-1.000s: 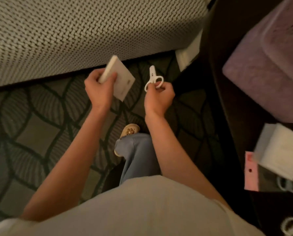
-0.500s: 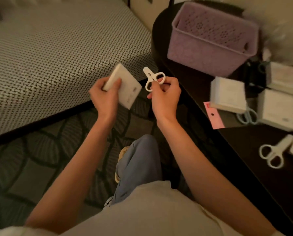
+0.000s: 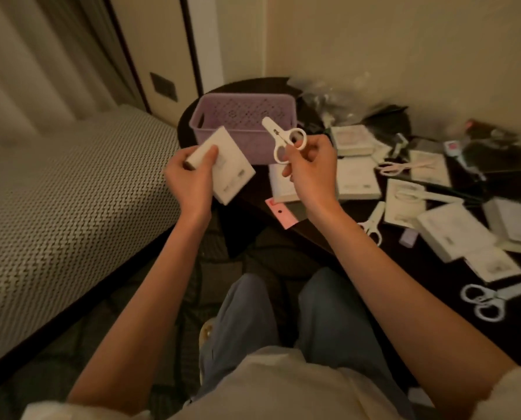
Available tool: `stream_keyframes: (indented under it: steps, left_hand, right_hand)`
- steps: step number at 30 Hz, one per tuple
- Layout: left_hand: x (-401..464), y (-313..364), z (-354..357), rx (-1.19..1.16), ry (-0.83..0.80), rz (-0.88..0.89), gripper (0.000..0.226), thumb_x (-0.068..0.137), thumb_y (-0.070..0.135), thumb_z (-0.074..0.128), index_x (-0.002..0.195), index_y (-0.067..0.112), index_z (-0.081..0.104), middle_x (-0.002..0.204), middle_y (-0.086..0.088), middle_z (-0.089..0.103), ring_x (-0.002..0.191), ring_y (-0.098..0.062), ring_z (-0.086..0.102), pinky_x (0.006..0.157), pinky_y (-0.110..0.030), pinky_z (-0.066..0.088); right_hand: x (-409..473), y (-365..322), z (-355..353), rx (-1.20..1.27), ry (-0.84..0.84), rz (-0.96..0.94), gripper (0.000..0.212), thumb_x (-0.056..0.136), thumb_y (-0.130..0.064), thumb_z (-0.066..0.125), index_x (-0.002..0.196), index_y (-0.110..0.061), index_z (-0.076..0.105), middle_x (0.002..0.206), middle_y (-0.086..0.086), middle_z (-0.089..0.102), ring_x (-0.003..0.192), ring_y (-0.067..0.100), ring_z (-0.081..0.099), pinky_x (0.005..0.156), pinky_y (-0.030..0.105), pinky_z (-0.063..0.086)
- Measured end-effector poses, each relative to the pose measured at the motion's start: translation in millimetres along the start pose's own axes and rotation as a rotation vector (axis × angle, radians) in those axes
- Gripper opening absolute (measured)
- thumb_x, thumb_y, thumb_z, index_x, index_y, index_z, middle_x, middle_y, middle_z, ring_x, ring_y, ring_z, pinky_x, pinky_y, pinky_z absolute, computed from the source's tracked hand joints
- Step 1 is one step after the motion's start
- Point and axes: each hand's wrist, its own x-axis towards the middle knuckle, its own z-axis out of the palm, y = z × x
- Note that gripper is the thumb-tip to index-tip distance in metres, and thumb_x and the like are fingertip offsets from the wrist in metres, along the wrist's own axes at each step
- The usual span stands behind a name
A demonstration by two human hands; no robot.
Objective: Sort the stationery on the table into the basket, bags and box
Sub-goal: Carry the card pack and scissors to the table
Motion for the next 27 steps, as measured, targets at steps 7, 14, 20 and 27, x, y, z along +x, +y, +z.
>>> stream_keyframes:
  steps: [7,14,20,27]
  left_hand:
    - [-12,25,81,-0.027,-0.175,0.034,0.021,0.079,0.023,0.077,0.095,0.019,0.063,0.096,0.003,0.067,0.089,-0.009,0.066,0.078,-0.028,0.058]
    - [-25,25,142,-0.036,-0.317,0.004,0.028,0.079,0.02,0.078,0.098,0.007,0.064,0.097,-0.007,0.067,0.088,-0.017,0.067,0.076,-0.031,0.058]
    - [-36,25,173,-0.002,-0.416,-0.04,0.026,0.078,0.019,0.079,0.096,0.011,0.063,0.094,-0.003,0.067,0.086,-0.013,0.067,0.071,-0.025,0.057]
    - [-42,31,190,0.025,-0.497,-0.004,0.026,0.079,0.017,0.078,0.099,0.01,0.063,0.091,0.002,0.066,0.082,-0.005,0.065,0.065,-0.017,0.055]
  right_hand:
    - [38,2,-79,-0.119,0.251,0.084,0.013,0.094,-0.009,0.052,0.085,-0.016,0.045,0.083,0.008,0.062,0.052,0.008,0.056,0.05,0.018,0.041]
    - [67,24,-154,-0.275,0.345,0.224,0.011,0.096,-0.011,0.05,0.102,-0.003,0.054,0.104,0.016,0.065,0.065,0.011,0.059,0.049,0.019,0.043]
    - [65,47,-189,-0.307,0.38,0.356,0.006,0.096,-0.007,0.05,0.091,-0.011,0.05,0.104,0.016,0.065,0.067,0.014,0.057,0.061,0.026,0.046]
    - [60,57,-210,-0.298,0.342,0.422,0.012,0.093,-0.002,0.051,0.085,-0.009,0.058,0.1,0.017,0.066,0.067,0.014,0.058,0.057,0.023,0.046]
